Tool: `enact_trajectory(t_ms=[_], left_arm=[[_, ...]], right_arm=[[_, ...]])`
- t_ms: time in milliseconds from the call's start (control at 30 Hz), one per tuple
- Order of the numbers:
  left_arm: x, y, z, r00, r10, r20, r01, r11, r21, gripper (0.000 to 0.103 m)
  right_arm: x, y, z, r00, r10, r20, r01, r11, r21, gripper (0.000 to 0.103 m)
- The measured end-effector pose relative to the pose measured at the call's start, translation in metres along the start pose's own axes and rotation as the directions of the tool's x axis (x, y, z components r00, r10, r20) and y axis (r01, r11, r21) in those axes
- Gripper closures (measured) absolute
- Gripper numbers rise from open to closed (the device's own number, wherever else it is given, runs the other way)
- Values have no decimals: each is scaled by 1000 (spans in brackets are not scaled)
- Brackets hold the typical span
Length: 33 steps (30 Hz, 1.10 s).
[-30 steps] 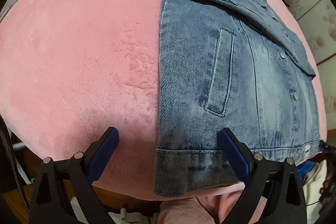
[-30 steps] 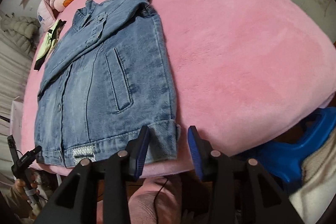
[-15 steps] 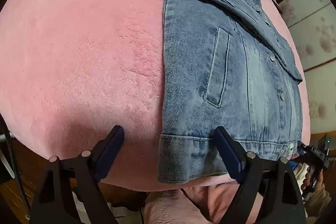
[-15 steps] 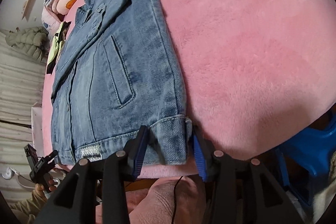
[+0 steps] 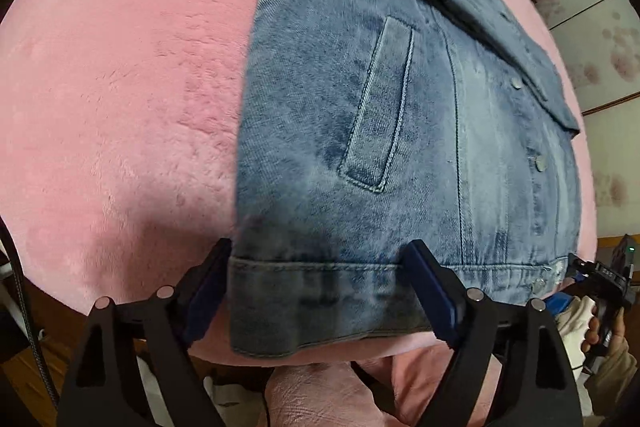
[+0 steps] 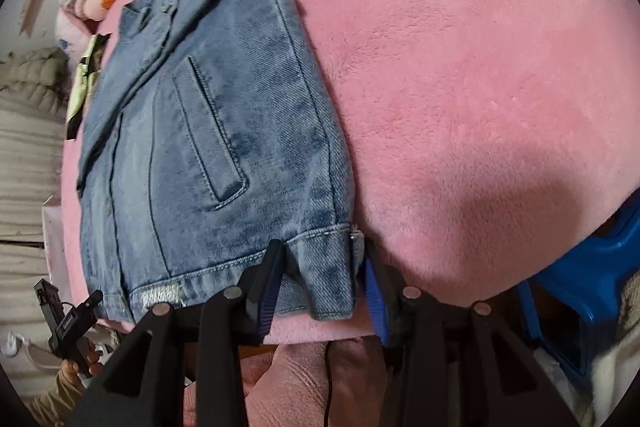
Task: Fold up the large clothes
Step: 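Close both tools on the hem band corners, then lift the hem with both tools and fold it over toward the collar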
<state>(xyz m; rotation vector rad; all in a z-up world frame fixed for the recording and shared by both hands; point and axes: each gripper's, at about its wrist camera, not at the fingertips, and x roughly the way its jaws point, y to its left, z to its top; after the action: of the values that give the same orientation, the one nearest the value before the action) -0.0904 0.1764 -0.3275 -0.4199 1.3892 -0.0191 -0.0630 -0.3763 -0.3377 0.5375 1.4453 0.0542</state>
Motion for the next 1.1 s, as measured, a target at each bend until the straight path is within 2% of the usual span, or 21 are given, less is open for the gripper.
enact_trajectory(t_ms=[33, 67, 100, 200, 267, 300, 400, 467, 600, 733, 867, 1000, 1100], left_arm=[[0, -4, 1, 1000, 7, -8, -7, 1000, 2, 38], [-1, -9, 4, 1000, 15, -26, -15, 1000, 12, 67], [-2, -15, 7, 999, 21, -42, -20, 999, 26, 85], [-10, -35, 16, 991, 106, -83, -102, 993, 52, 90], [-18, -46, 21, 987, 130, -91, -125, 991, 51, 91], [-25, -49, 24, 989, 118, -90, -116, 993, 30, 91], [-52, -51, 34, 997, 11, -72, -15, 998, -61, 91], [-72, -53, 43, 997, -69, -38, 65, 992, -105, 92], [-115, -60, 71, 976, -213, 48, 218, 962, -165, 92], [-144, -66, 109, 951, -277, 139, 303, 924, -232, 92], [-159, -62, 163, 931, -283, 229, 347, 883, -317, 92], [-154, -56, 224, 931, -224, 287, 328, 860, -392, 92], [-134, -48, 272, 940, -175, 292, 304, 818, -488, 92]], right_arm=[[-1, 4, 0, 1000, -20, -2, 20, 1000, -9, 66], [-3, 8, 0, 999, -44, -2, 44, 999, -26, 69], [-6, 15, -1, 997, -74, 0, 74, 996, -51, 72], [-22, 39, -5, 989, -140, 38, 144, 982, -123, 82], [-34, 50, -7, 987, -148, 62, 156, 978, -141, 88], [-45, 57, -7, 987, -138, 79, 148, 978, -144, 89], [-73, 77, -7, 988, -96, 125, 116, 979, -170, 89], [-91, 89, -4, 986, -61, 154, 90, 977, -192, 90], [-130, 118, 14, 974, 23, 226, 30, 973, -230, 91], [-160, 144, 50, 952, 107, 286, -40, 973, -228, 91], [-178, 166, 105, 927, 175, 331, -114, 974, -196, 91], [-172, 182, 170, 918, 206, 339, -163, 975, -151, 91], [-149, 189, 227, 923, 205, 326, -183, 978, -97, 91]])
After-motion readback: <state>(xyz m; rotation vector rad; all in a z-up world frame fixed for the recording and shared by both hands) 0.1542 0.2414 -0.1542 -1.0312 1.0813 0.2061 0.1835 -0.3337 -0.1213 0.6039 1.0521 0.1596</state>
